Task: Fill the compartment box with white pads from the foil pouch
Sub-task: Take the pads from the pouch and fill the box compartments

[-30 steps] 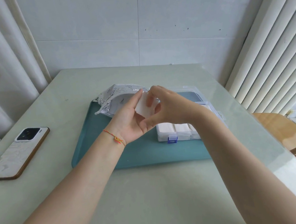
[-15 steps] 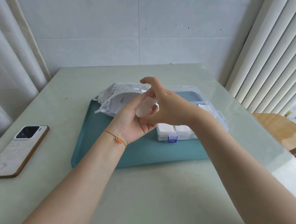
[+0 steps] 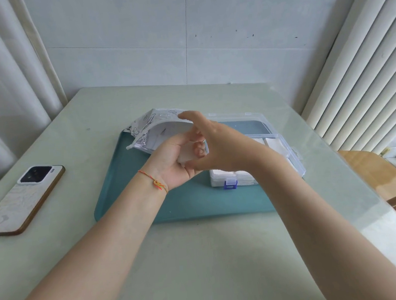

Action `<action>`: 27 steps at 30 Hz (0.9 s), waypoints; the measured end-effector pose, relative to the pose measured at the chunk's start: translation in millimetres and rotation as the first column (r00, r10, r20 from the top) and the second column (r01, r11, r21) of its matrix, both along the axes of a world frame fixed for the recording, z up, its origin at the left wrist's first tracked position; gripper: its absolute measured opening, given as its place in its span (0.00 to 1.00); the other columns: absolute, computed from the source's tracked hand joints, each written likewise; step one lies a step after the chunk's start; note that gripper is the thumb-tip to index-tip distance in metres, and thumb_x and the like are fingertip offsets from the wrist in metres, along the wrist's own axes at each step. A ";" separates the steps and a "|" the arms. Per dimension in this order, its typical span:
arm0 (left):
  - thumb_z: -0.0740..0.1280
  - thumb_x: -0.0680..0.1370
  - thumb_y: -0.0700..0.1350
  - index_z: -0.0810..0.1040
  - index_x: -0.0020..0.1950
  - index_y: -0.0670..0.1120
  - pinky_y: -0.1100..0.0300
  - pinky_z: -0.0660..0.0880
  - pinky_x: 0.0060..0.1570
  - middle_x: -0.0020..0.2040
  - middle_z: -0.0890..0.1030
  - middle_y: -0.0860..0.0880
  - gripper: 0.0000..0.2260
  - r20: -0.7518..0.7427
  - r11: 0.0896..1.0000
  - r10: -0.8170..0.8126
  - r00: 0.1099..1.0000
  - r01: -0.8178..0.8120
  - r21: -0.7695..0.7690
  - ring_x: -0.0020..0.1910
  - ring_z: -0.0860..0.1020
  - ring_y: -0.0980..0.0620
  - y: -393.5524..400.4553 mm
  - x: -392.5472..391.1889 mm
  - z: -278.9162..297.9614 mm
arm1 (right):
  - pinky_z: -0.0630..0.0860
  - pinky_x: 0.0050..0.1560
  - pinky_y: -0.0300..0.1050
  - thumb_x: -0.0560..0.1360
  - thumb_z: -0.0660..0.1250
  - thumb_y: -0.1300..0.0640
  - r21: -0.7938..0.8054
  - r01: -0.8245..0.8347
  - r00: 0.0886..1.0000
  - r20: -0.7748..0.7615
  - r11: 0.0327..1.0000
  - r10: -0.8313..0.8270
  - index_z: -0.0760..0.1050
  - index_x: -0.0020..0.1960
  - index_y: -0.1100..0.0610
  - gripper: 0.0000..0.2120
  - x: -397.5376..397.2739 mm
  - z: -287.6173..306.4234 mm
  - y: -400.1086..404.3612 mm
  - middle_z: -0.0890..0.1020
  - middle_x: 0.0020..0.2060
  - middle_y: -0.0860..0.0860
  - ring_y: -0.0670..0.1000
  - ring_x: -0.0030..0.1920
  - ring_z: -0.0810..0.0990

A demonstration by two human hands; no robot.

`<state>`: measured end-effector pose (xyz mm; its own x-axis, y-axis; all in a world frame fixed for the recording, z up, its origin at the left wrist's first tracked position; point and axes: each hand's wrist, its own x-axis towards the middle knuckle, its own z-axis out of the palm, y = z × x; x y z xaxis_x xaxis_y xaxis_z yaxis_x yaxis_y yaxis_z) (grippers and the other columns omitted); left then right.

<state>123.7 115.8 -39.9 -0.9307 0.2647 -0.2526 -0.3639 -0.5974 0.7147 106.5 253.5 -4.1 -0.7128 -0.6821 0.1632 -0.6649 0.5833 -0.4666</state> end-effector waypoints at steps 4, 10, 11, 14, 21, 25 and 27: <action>0.69 0.70 0.41 0.77 0.46 0.48 0.64 0.73 0.35 0.38 0.73 0.51 0.06 -0.080 0.997 0.009 0.997 -0.015 -0.075 0.34 0.74 0.55 -1.6 -1.2 -1.7 | 0.68 0.65 0.53 0.66 0.76 0.47 0.053 0.006 0.997 -0.074 0.999 -0.002 0.57 0.76 0.49 0.44 -1.5 -5.7 -2.6 0.71 0.60 0.44 0.47 0.60 0.69; 0.68 0.73 0.42 0.77 0.46 0.49 0.65 0.75 0.37 0.38 0.78 0.52 0.03 -0.087 0.996 0.015 0.996 -0.023 -0.088 0.38 0.77 0.56 1.2 0.8 -1.7 | 0.67 0.63 0.51 0.68 0.73 0.42 0.135 0.103 0.968 -0.240 0.986 -0.068 0.70 0.64 0.53 0.29 -4.3 -8.2 -5.0 0.72 0.54 0.49 0.52 0.58 0.68; 0.67 0.75 0.41 0.76 0.45 0.49 0.65 0.74 0.35 0.36 0.77 0.52 0.03 -0.076 0.995 0.026 0.997 -0.034 -0.097 0.35 0.75 0.57 2.0 1.0 -1.9 | 0.67 0.62 0.51 0.67 0.73 0.41 0.139 0.109 0.967 -0.246 0.984 -0.072 0.70 0.64 0.53 0.30 -4.2 -8.8 -4.8 0.71 0.54 0.49 0.52 0.58 0.67; 0.65 0.78 0.40 0.76 0.45 0.49 0.64 0.71 0.34 0.38 0.74 0.51 0.04 -0.085 0.986 0.023 0.996 -0.037 -0.162 0.34 0.74 0.55 3.4 -0.2 -3.9 | 0.66 0.62 0.50 0.65 0.74 0.41 0.160 0.085 0.976 -0.211 0.983 -0.050 0.67 0.66 0.50 0.34 -1.6 -7.9 -4.1 0.70 0.57 0.48 0.52 0.60 0.66; 0.65 0.78 0.43 0.79 0.44 0.50 0.61 0.74 0.41 0.37 0.80 0.52 0.05 -0.067 0.978 -0.056 0.996 0.041 -0.206 0.37 0.79 0.56 16.9 1.8 6.9 | 0.62 0.65 0.49 0.67 0.74 0.45 0.164 0.062 0.989 -0.144 0.985 -0.038 0.63 0.71 0.49 0.37 -1.8 5.8 5.9 0.70 0.61 0.46 0.50 0.64 0.66; 0.65 0.78 0.41 0.72 0.40 0.50 0.63 0.69 0.38 0.31 0.70 0.53 0.08 -0.064 0.969 0.002 0.998 -0.018 -0.245 0.31 0.71 0.57 34.7 -6.4 12.3 | 0.63 0.63 0.48 0.68 0.73 0.43 0.193 0.114 0.969 -0.239 0.975 -0.066 0.67 0.67 0.52 0.32 -5.4 9.8 22.2 0.73 0.59 0.48 0.50 0.62 0.69; 0.67 0.76 0.41 0.75 0.45 0.50 0.60 0.73 0.44 0.38 0.75 0.51 0.04 -0.105 0.970 -0.032 0.994 0.006 -0.242 0.38 0.75 0.55 41.8 -9.4 14.7 | 0.64 0.62 0.49 0.68 0.72 0.44 0.160 0.135 0.959 -0.270 0.978 -0.088 0.70 0.63 0.53 0.27 -7.5 10.7 31.1 0.74 0.55 0.48 0.51 0.59 0.71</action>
